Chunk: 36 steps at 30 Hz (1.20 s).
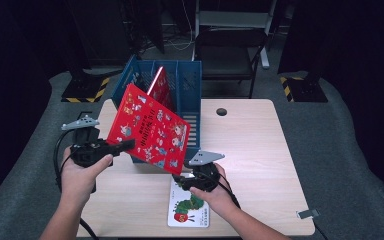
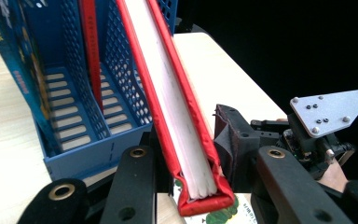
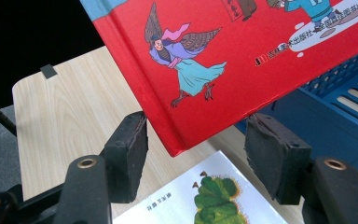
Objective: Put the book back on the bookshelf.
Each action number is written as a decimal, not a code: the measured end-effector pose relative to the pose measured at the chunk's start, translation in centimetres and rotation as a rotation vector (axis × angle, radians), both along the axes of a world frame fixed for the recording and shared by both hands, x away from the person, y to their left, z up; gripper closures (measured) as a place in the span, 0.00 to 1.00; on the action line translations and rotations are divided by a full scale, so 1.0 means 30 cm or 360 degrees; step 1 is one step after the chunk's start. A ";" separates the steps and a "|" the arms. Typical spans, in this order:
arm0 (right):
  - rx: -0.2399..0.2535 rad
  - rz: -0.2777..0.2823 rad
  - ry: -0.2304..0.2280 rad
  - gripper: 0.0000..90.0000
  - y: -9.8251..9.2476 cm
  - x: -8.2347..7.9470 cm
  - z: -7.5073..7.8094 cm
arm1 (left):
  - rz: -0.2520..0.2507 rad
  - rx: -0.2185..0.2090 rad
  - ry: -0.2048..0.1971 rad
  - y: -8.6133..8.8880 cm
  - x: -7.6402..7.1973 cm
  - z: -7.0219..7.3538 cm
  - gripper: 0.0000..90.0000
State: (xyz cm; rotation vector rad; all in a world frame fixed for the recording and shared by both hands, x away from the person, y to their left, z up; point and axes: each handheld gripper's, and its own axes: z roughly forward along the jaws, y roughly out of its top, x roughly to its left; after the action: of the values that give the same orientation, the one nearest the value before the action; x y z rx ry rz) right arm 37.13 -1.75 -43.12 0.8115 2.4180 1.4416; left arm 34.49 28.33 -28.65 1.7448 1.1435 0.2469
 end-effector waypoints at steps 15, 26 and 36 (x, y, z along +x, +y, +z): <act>0.0036 -0.0003 0.0003 0.44 0.047 0.044 0.006 | 0.0074 -0.0012 0.0000 0.029 0.034 0.020 0.77; 0.0010 0.0016 -0.0049 0.44 0.052 0.083 0.033 | 0.0105 -0.0091 0.0008 0.076 0.077 0.008 0.77; -0.0023 0.0018 -0.0077 0.44 0.061 0.131 0.060 | 0.0138 -0.0127 0.0028 0.090 0.116 0.016 0.77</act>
State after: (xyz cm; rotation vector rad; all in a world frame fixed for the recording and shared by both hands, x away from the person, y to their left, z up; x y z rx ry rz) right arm 41.05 0.07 -41.31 0.7522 2.3981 1.4296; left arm 37.96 31.02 -28.16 1.6326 1.2272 0.2358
